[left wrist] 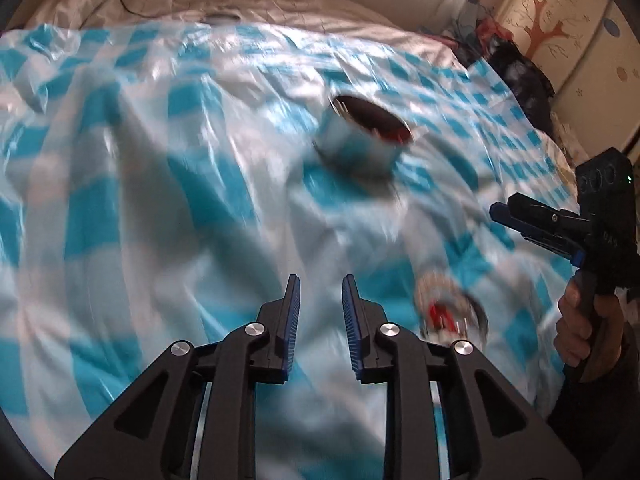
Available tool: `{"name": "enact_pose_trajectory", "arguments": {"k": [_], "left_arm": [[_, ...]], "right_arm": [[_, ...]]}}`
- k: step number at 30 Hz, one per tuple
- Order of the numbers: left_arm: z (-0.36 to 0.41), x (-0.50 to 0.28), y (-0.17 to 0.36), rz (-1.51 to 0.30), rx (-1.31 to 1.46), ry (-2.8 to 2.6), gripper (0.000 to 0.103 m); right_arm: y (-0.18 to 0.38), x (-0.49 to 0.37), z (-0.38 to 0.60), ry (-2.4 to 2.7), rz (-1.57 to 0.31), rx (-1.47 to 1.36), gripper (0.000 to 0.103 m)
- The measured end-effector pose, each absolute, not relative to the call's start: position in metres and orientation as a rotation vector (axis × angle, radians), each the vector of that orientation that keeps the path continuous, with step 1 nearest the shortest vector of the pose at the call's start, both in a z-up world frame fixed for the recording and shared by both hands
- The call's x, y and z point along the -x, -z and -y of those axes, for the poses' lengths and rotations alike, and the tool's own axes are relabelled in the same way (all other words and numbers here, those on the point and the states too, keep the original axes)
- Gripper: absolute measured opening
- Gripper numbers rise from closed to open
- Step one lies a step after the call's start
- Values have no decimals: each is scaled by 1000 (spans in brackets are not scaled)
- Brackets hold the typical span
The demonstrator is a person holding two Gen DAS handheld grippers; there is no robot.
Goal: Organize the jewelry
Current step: 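Release the red string bracelet into the tin with the right gripper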
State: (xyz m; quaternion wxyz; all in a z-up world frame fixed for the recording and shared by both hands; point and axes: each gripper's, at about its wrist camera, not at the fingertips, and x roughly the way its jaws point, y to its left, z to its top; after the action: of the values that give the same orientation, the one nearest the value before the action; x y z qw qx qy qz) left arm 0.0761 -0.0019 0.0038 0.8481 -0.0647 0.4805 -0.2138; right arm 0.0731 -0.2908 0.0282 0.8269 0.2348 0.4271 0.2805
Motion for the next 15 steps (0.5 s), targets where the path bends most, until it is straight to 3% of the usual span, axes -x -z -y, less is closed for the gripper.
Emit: {"name": "enact_pose_trajectory", "arguments": {"k": [10, 13, 15], "left_arm": [[30, -51, 0, -1015, 73, 567, 23], [28, -55, 4, -1028, 92, 551, 24], [29, -57, 3, -1025, 96, 553, 27]], "right_arm": [[-32, -45, 290, -548, -885, -440, 49], [-60, -69, 273, -514, -805, -308, 63], [-73, -98, 252, -485, -761, -187, 66]]}}
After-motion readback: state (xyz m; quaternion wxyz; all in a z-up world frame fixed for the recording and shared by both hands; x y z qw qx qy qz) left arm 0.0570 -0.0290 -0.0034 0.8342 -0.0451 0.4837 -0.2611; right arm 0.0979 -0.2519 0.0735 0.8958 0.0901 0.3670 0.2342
